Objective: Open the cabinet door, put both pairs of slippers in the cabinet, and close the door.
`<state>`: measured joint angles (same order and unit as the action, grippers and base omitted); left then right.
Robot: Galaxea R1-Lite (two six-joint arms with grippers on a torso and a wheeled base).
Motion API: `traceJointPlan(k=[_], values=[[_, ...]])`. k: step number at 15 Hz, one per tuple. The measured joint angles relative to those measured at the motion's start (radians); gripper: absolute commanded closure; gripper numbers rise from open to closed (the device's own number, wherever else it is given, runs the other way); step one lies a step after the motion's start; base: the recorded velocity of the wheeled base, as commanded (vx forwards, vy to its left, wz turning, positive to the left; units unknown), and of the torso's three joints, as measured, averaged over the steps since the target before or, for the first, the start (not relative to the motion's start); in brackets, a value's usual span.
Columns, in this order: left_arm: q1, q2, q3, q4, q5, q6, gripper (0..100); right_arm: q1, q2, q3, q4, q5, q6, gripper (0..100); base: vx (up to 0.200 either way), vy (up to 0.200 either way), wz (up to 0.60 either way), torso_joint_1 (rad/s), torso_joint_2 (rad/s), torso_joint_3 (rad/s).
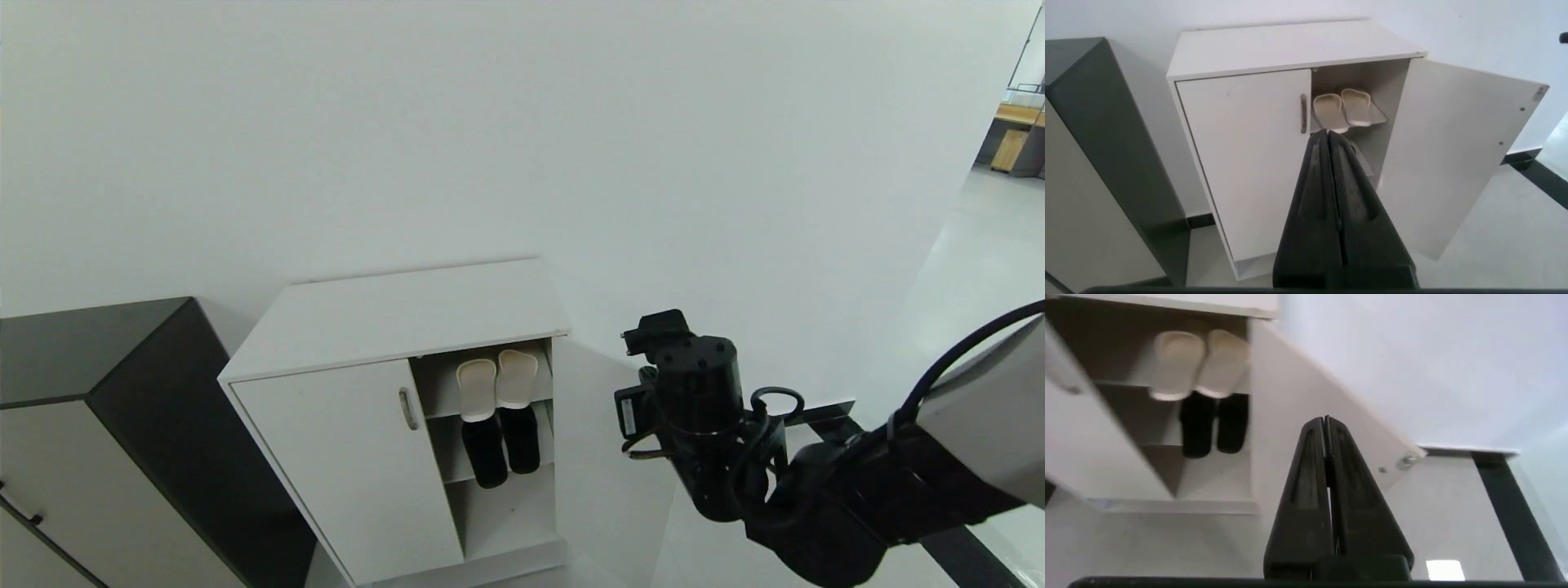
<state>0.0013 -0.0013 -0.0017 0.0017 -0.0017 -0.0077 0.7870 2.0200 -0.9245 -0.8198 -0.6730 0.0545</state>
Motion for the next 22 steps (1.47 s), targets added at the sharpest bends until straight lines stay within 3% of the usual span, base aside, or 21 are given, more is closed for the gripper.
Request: traceJointPlan(k=[5,8,17,22], values=[[0.000,0.000,0.000,0.000,0.000,0.000,100,-0.106,0.050,-0.198,0.230,0.089,0.117,100,-0.040,0.000,0.00,0.001,0.00,0.000],[-0.001,0.000,0.000,0.000,0.000,-0.001,100,-0.179,0.095,-0.334,0.331,0.229,0.175,100,0.000,0.000,0.00,0.000,0.00,0.000],[0.000,0.000,0.000,0.000,0.000,-0.002,100,-0.350,0.381,-0.615,0.288,0.294,0.177,100,0.000,0.000,0.00,0.000,0.00,0.000],[0.000,0.000,0.000,0.000,0.000,-0.003,100,-0.379,0.460,-0.637,0.238,0.295,0.183,100,0.000,0.000,0.00,0.000,0.00,0.000]])
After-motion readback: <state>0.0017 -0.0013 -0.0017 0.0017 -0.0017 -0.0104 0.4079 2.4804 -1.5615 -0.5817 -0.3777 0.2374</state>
